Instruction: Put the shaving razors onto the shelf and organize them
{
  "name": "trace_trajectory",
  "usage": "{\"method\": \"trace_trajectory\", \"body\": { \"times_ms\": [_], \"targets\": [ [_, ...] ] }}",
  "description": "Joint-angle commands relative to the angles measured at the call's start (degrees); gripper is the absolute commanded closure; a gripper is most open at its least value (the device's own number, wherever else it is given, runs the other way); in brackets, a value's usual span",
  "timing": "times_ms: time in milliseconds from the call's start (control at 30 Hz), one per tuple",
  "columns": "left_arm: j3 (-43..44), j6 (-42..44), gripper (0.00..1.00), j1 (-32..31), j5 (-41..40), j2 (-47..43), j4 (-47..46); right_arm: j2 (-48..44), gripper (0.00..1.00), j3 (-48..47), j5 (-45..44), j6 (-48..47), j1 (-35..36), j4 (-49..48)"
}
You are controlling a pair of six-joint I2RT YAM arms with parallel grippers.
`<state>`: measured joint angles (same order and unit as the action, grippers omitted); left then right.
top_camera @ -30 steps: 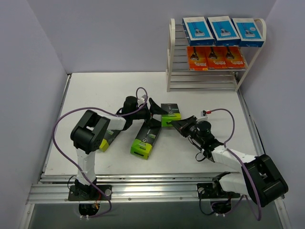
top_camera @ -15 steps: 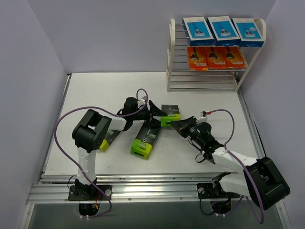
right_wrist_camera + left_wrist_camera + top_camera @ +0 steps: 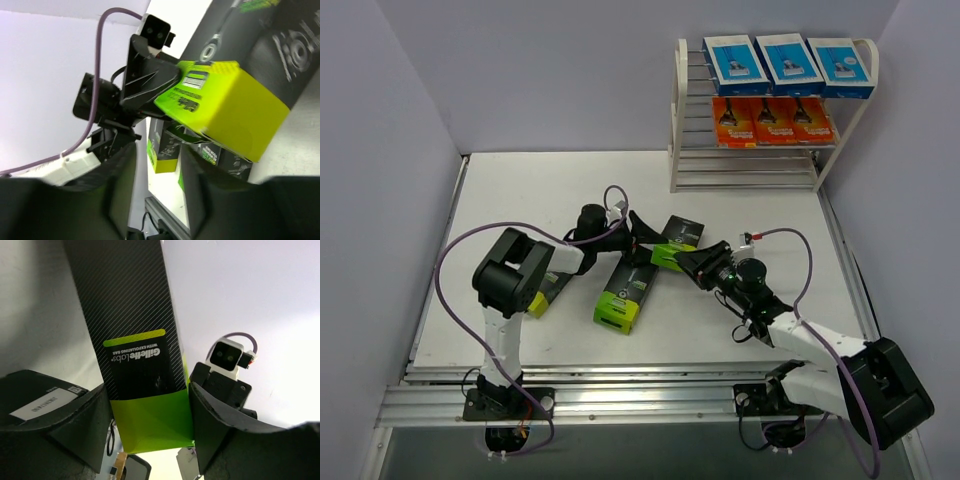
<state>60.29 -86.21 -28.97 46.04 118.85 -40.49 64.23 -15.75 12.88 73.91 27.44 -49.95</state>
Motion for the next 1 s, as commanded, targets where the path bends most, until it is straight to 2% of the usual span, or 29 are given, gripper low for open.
{"method": "trace_trajectory", "body": {
  "times_ms": [0,100,133,200,233,267,467,767,967],
  "targets": [
    [-0.3,2.5,0.69,1.6,-0.6,-2.1,-1.3,-3.4,0.61,-1.4,-0.1,-1.4,0.4,0.4],
    [-0.2,5.4,0.74,2.9,-2.1,-4.2,1.6,-4.8,0.46,-2.1,-0.9,-1.4,0.4,2.8],
    [-0.1,6.3,0.76,3.5,-2.9,-4.8,3.5,-5.1,0.35,-2.3,-1.1,-1.0,0.3,3.5],
    [0.2,8.9,0.78,4.0,-3.4,-6.3,5.3,-5.6,0.29,-1.8,-2.1,0.2,0.6,4.4],
    [0.3,10.0,0.80,4.5,-3.8,-6.8,5.7,-5.9,0.20,-1.6,-2.4,0.7,0.9,4.2],
    [0.2,10.5,0.82,4.7,-4.4,-7.7,6.0,-6.0,0.19,-1.2,-2.8,1.6,1.3,4.1],
    [0.3,10.8,0.98,5.8,-4.4,-8.6,5.9,-4.3,0.18,-2.2,-4.3,1.6,4.3,4.4],
    [-1.5,9.7,0.98,7.2,-5.3,-12.2,2.8,2.1,0.19,-2.0,-7.8,6.0,9.4,-2.3],
    [-4.3,7.4,0.98,8.3,-7.3,-16.7,-4.7,5.4,0.19,-6.5,-12.8,7.1,11.6,-2.3]
  ]
}}
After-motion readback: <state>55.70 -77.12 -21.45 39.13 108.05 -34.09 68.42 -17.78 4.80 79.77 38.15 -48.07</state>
